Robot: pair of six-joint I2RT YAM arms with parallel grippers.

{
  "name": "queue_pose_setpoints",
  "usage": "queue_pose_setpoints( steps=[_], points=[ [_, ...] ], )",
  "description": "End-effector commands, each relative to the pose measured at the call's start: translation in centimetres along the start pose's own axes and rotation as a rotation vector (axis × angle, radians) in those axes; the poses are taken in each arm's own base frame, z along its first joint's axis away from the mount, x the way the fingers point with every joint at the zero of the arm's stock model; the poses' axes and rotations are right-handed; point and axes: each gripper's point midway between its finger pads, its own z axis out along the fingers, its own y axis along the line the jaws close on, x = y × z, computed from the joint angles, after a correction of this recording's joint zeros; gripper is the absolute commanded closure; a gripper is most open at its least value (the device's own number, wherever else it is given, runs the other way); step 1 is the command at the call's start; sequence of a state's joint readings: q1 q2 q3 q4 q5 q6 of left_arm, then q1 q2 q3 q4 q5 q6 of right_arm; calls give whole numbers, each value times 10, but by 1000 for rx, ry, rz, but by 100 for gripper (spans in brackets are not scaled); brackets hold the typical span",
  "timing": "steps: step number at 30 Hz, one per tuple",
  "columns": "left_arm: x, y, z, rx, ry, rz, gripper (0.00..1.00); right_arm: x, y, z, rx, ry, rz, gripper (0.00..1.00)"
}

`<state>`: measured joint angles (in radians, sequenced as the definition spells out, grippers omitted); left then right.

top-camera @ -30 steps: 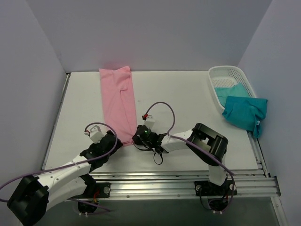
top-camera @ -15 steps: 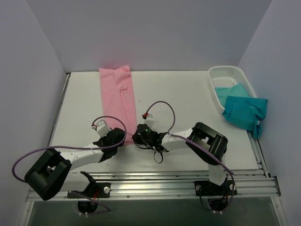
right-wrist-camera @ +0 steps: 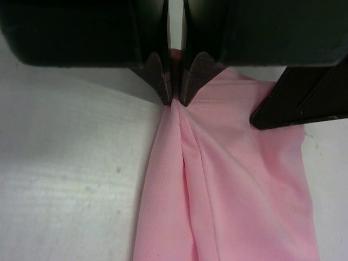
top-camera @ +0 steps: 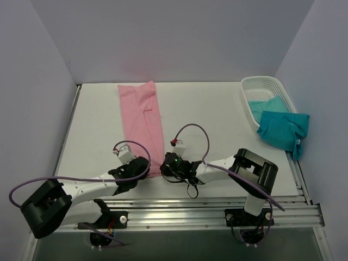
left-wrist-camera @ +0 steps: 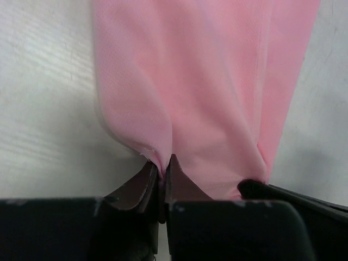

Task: Fold and stack the t-shirts
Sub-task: Grab the bottom of the folded rectangular tshirt with both arms, then fold the folded rectangular tshirt in 1/3 of the way

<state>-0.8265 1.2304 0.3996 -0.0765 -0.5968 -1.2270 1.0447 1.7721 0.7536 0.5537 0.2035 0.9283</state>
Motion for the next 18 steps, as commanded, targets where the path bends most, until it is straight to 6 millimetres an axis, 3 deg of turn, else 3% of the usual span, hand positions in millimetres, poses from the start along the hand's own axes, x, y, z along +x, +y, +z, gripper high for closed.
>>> queue_pose_setpoints(
  steps=[1, 3, 10, 13, 15, 18],
  points=[
    [20, 24, -23, -40, 70, 36, 98, 17, -3, -27, 31, 19, -22, 100],
    [30, 21, -39, 4, 92, 37, 98, 26, -6, -35, 44, 24, -31, 100],
    [47, 28, -69, 42, 142, 53, 98, 47, 14, -58, 54, 29, -79, 100],
    [40, 29, -80, 35, 127, 67, 98, 50, 17, -61, 69, 21, -93, 100],
    [25, 25, -87, 34, 86, 76, 98, 47, 14, -62, 88, 13, -99, 100],
    [5, 17, -96, 45, 35, 85, 98, 32, 15, -66, 114, -30, -117, 100]
  ],
)
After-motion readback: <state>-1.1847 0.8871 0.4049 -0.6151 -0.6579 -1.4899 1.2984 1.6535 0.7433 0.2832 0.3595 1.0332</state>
